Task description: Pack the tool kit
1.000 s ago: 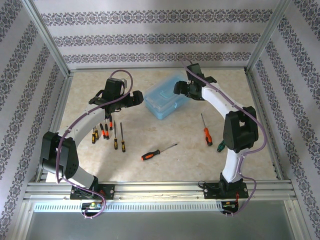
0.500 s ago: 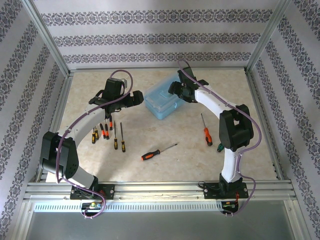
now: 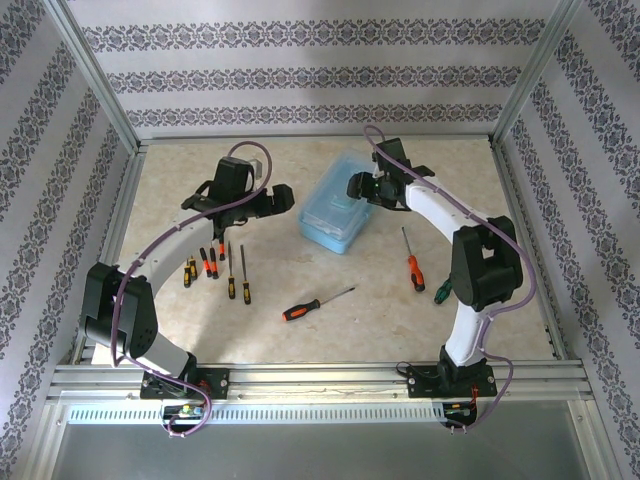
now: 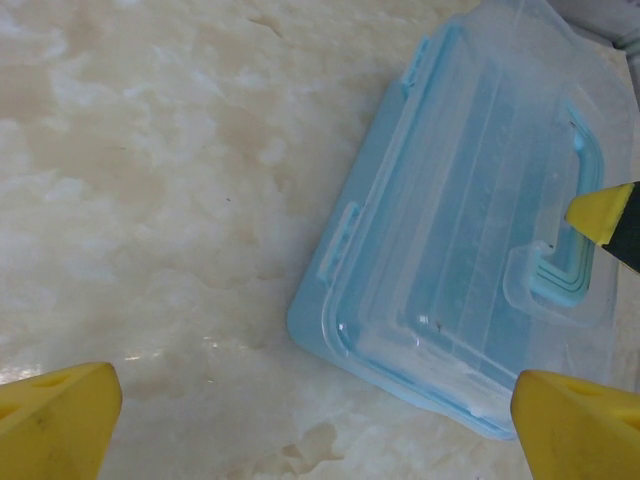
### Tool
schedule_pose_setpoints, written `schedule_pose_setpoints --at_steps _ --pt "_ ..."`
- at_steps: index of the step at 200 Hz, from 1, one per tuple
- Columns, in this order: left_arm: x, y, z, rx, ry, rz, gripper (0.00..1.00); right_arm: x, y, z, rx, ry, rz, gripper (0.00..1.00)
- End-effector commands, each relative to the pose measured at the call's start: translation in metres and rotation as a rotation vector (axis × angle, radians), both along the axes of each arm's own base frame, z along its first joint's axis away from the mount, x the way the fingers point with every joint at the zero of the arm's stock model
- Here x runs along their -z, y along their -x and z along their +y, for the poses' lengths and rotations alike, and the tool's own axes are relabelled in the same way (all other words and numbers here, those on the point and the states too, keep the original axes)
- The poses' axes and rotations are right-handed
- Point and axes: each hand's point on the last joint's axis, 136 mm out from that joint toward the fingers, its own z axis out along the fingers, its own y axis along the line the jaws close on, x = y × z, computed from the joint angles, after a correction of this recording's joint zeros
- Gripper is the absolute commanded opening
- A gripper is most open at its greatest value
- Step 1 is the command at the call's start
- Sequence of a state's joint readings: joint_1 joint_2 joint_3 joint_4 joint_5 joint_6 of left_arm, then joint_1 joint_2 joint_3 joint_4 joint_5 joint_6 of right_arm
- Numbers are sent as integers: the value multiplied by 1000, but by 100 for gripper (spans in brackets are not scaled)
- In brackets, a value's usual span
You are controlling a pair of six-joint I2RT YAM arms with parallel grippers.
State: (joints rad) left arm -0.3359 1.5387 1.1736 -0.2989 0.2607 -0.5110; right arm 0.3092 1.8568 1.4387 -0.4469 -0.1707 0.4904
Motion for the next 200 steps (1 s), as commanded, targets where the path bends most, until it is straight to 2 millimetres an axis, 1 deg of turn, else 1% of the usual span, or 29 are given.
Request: schedule_pose_setpoints --at_steps 1,13,34,42,51,61,75,91,107,118,132,151,163,167,182,200 --pt "-16 1 -17 73 -19 -78 100 7 34 12 -208 15 69 65" --pt "-15 3 -22 92 -27 -74 100 9 39 26 -274 27 72 65" --pt "-10 6 -28 120 -62 -60 100 18 52 48 -377 42 72 65" --pt "-7 6 -28 122 -81 -56 100 22 57 52 -402 67 70 65" --pt "-2 6 -29 127 -93 -49 100 26 58 51 -414 104 62 65" --pt "4 4 -28 122 -103 -34 100 26 55 47 -385 120 60 67" --pt "11 3 -30 133 -118 -6 100 19 46 42 -316 56 61 67" --pt "19 1 -27 127 -152 41 100 5 37 34 -239 -3 38 67" --pt "22 2 -27 128 -173 62 100 -14 32 33 -196 -102 13 69" --pt "19 0 -24 98 -170 52 100 -32 29 32 -193 -157 -12 71" --pt "10 -2 -23 75 -158 53 100 -53 28 24 -180 -168 -50 73" --pt "-7 -2 -36 148 -148 80 95 -74 31 7 -149 -189 -96 76" --pt "-10 0 -43 175 -164 104 93 -84 36 -2 -130 -222 -131 77" --pt "-13 -2 -45 177 -170 103 93 -86 37 -6 -117 -234 -146 78" --pt "-11 -1 -57 206 -211 131 93 -83 44 -16 -70 -298 -205 79" --pt "2 3 -69 255 -279 201 93 -72 56 -26 -22 -422 -238 80"
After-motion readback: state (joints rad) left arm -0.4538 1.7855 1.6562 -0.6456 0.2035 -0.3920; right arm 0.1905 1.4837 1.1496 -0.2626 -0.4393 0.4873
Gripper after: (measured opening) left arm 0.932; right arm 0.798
